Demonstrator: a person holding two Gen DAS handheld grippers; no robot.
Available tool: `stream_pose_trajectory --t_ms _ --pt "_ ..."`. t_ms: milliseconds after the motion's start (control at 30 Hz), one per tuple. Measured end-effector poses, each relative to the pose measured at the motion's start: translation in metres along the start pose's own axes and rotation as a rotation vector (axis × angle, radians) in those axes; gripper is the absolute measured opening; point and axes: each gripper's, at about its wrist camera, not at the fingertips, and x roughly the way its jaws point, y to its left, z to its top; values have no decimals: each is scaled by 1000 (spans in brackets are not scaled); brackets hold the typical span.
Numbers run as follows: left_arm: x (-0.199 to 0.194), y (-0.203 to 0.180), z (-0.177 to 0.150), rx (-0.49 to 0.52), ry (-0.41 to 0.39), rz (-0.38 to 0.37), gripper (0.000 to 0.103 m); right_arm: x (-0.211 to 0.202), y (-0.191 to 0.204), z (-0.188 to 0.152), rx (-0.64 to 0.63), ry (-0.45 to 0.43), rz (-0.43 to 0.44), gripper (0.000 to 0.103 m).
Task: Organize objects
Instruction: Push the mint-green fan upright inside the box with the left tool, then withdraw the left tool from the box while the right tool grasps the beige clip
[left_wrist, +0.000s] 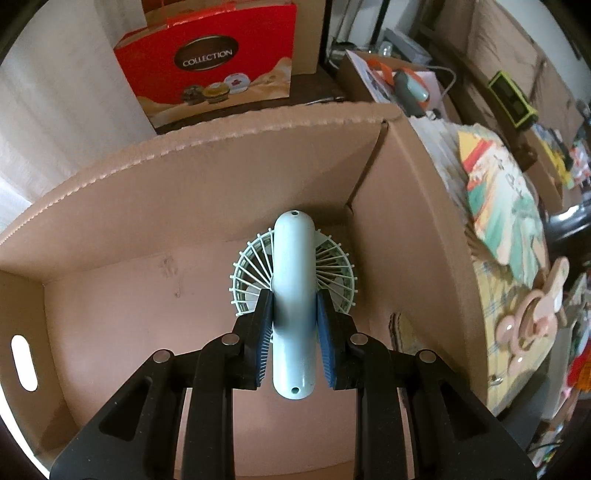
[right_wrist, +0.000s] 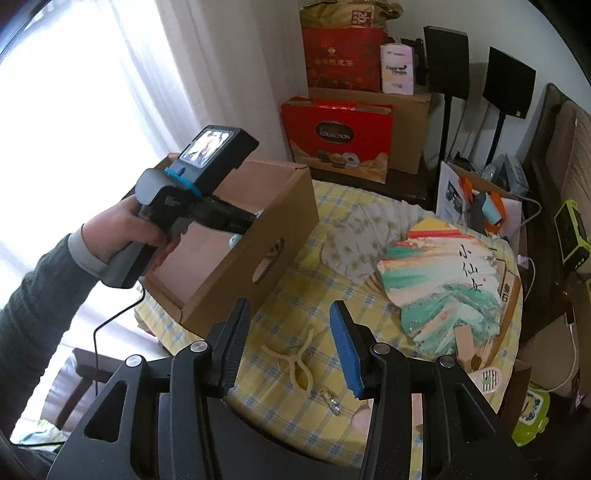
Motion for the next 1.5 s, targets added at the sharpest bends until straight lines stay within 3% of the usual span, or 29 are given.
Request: stream_pose_trajectory --t_ms 233,433,500,600,800,1067,1167,1367,1500 --pt "2 -5 0 32 -5 8 24 5 -7 -11 29 10 13 46" --pt "-15 0 -9 -7 -1 22 43 4 -14 -22 59 17 -1 49" --pt "-30 3 -16 -34 -31 -17 59 1 -17 -26 69 13 -6 49" --pt "-56 2 -29 -57 -101 -63 69 -3 -22 -33 87 6 -34 50" --pt "-96 -21 -60 -32 -192 -119 70 -15 -39 -47 135 -12 -95 52" --pt "-123 -53 -93 -10 -232 -188 71 -30 -49 -65 151 -21 -154 58" --pt "-126 -63 -106 -10 -244 -189 86 -26 -45 -70 133 -12 -157 60" --pt "-129 -78 -127 -5 -253 -167 87 5 -26 -74 60 37 -143 61" --pt "-131 -81 -140 -18 -265 -162 98 31 -11 -73 0 68 -133 61"
